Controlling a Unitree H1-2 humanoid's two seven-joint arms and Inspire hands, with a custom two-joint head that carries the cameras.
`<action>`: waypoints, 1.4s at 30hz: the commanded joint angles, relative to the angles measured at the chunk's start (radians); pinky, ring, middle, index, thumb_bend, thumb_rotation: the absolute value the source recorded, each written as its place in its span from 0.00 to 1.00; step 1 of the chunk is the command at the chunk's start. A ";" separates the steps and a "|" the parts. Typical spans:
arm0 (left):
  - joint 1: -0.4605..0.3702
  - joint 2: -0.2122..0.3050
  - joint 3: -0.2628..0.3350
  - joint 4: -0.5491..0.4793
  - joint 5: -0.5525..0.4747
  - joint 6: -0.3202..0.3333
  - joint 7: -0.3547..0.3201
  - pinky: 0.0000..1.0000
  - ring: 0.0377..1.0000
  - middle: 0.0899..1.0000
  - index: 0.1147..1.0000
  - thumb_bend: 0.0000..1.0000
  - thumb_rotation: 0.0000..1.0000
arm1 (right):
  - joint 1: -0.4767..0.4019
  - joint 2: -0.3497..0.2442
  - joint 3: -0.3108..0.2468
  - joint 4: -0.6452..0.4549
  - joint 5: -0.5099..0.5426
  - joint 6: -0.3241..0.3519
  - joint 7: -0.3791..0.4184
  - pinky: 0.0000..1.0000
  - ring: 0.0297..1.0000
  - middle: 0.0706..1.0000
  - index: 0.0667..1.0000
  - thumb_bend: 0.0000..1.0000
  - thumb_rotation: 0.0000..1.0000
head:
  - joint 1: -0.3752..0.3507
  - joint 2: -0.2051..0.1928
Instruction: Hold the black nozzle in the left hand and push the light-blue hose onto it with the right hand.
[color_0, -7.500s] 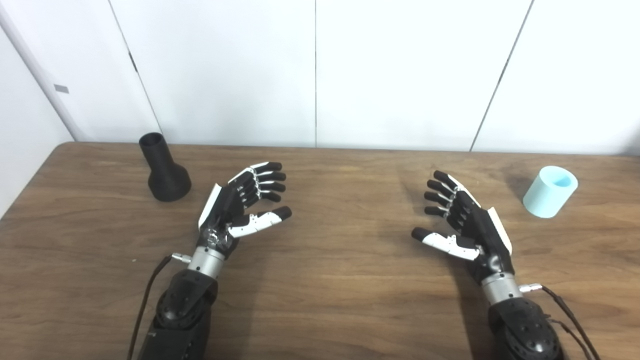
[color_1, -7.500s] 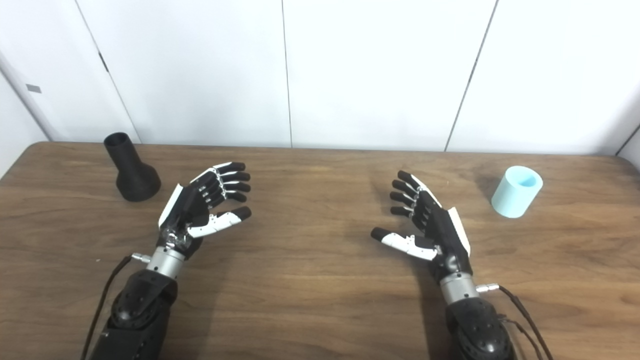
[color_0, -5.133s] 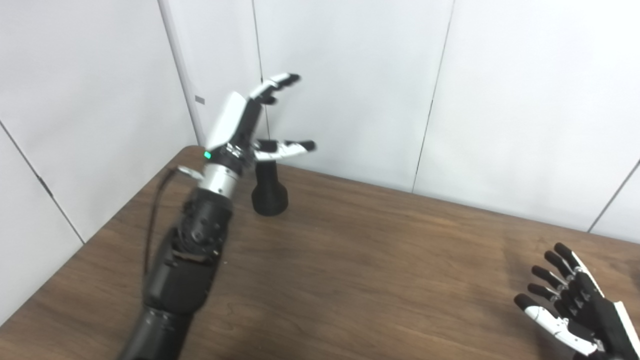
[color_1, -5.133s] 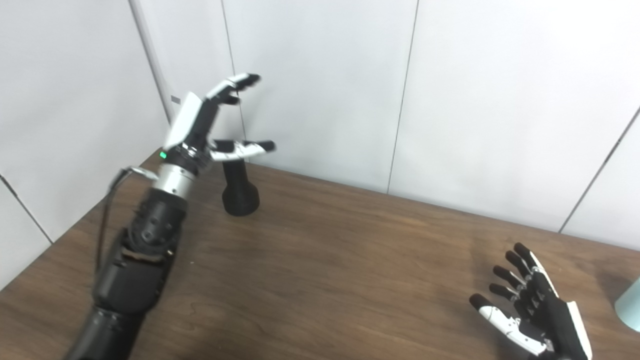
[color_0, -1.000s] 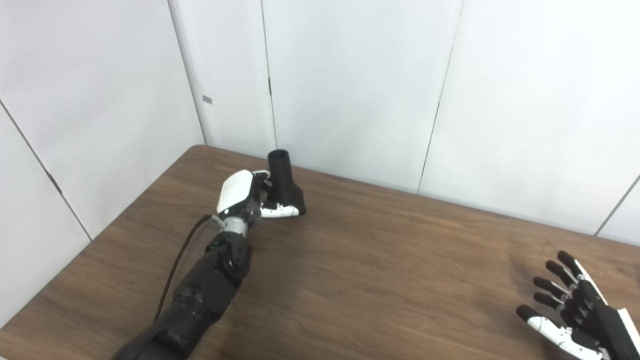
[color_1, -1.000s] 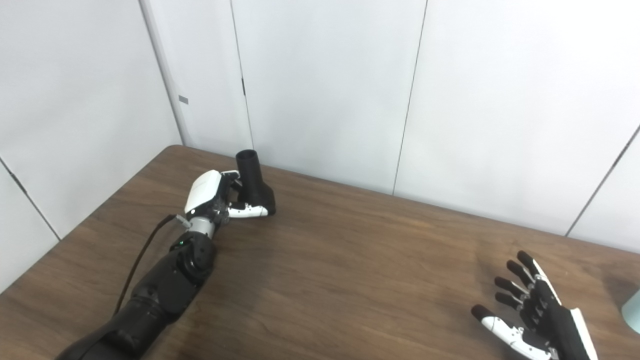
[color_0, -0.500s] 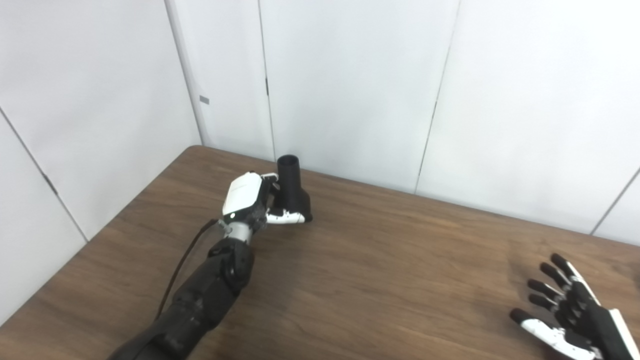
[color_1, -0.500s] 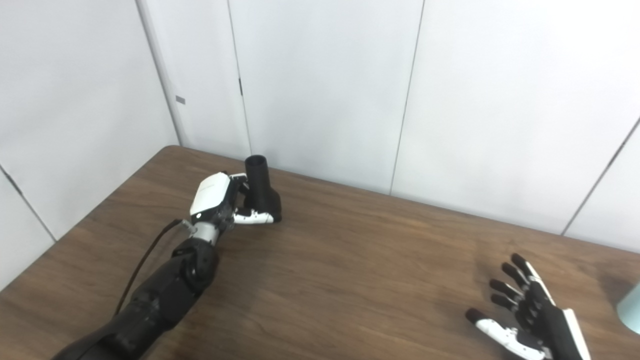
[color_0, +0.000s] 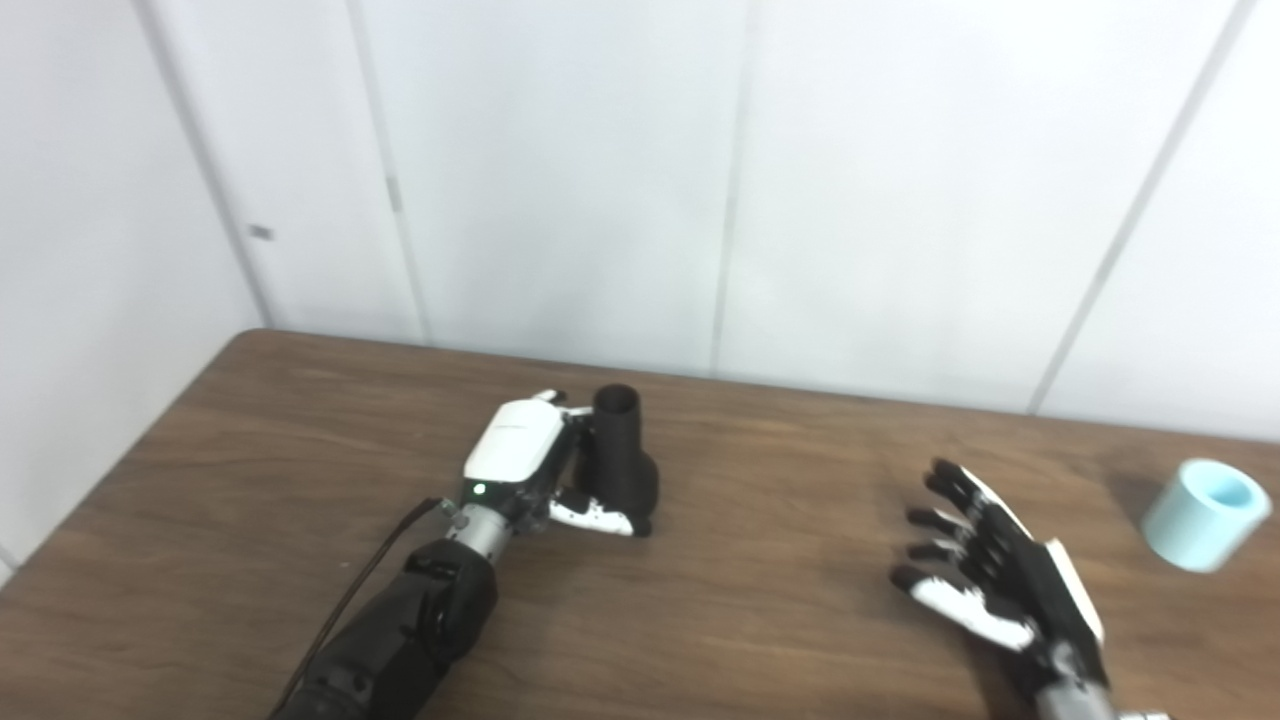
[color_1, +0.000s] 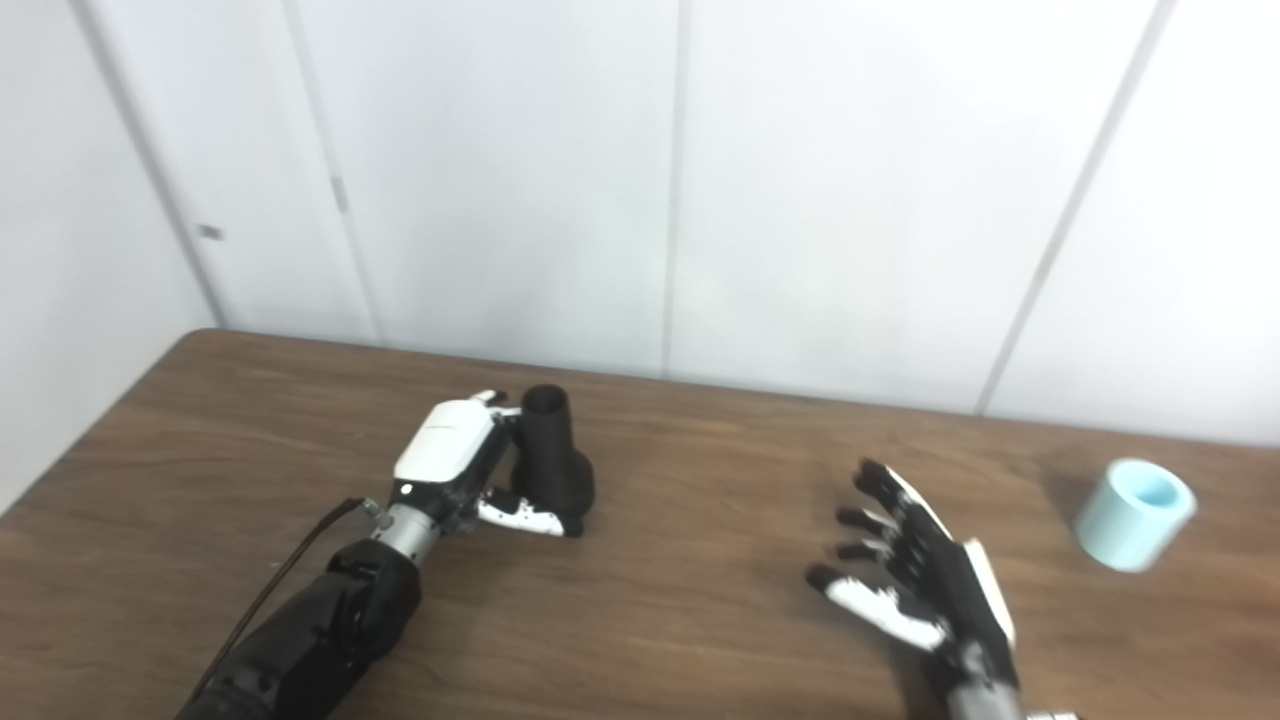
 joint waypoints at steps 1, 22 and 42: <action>0.080 -0.062 -0.049 0.072 0.002 -0.048 -0.004 0.85 0.58 0.41 0.43 0.53 0.00 | -0.035 0.001 -0.006 -0.021 -0.013 -0.044 -0.019 0.60 0.76 0.86 0.85 0.72 0.27 | -0.009 0.002; 0.093 -0.094 -0.168 0.112 0.045 -0.137 -0.131 0.76 0.58 0.40 0.44 0.52 0.00 | -0.069 -0.153 -0.076 -0.251 -0.039 0.027 0.006 0.67 0.76 0.85 0.85 0.83 0.36 | -0.236 -0.010; 0.067 -0.064 -0.144 0.187 0.014 -0.197 -0.127 0.48 0.56 0.38 0.44 0.52 0.00 | -0.297 -0.524 -0.216 -0.315 -0.161 0.427 0.047 0.66 0.77 0.85 0.86 0.78 0.27 | -0.530 -0.095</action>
